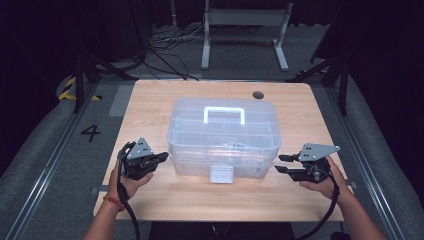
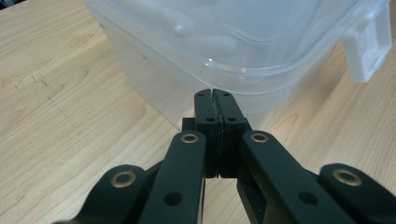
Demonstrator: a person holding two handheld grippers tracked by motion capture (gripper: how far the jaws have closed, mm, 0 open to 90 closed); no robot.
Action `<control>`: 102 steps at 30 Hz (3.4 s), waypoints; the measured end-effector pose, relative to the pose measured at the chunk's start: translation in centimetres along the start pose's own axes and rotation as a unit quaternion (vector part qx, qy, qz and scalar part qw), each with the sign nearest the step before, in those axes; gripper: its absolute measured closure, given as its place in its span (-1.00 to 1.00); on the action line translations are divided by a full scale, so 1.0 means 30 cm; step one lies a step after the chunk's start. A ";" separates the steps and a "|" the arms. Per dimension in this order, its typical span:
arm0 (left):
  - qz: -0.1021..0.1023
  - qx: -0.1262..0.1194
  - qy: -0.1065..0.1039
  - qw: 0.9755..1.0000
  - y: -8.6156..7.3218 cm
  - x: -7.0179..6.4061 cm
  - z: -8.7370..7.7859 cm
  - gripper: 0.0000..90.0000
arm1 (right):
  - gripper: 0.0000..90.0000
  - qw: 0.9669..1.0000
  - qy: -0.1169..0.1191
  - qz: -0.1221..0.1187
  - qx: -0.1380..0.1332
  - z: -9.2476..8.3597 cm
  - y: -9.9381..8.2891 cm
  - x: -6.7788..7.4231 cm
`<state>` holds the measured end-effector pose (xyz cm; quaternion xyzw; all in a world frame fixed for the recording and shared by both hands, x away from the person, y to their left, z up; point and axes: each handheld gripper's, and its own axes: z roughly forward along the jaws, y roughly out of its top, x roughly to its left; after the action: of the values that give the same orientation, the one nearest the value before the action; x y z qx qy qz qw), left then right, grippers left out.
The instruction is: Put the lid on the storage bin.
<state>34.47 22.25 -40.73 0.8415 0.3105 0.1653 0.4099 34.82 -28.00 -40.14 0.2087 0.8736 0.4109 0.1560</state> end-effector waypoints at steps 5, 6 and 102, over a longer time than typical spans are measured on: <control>0.014 0.007 0.002 1.000 -0.006 -0.021 -0.010 0.86 | 0.27 1.000 0.000 -0.006 -0.001 -0.002 0.005 0.007; 0.024 0.019 0.008 0.999 -0.008 -0.026 -0.011 0.82 | 0.25 1.000 0.000 -0.006 0.002 -0.004 0.005 0.006; -0.094 0.081 0.077 0.989 -0.398 0.084 -0.105 -0.70 | -0.57 0.971 -0.142 0.189 0.044 -0.105 -0.462 -0.113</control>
<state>30.07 31.38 -48.23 0.8238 0.4312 0.1652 0.3288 33.06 -39.69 -48.73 0.4330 0.8045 0.3603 0.1882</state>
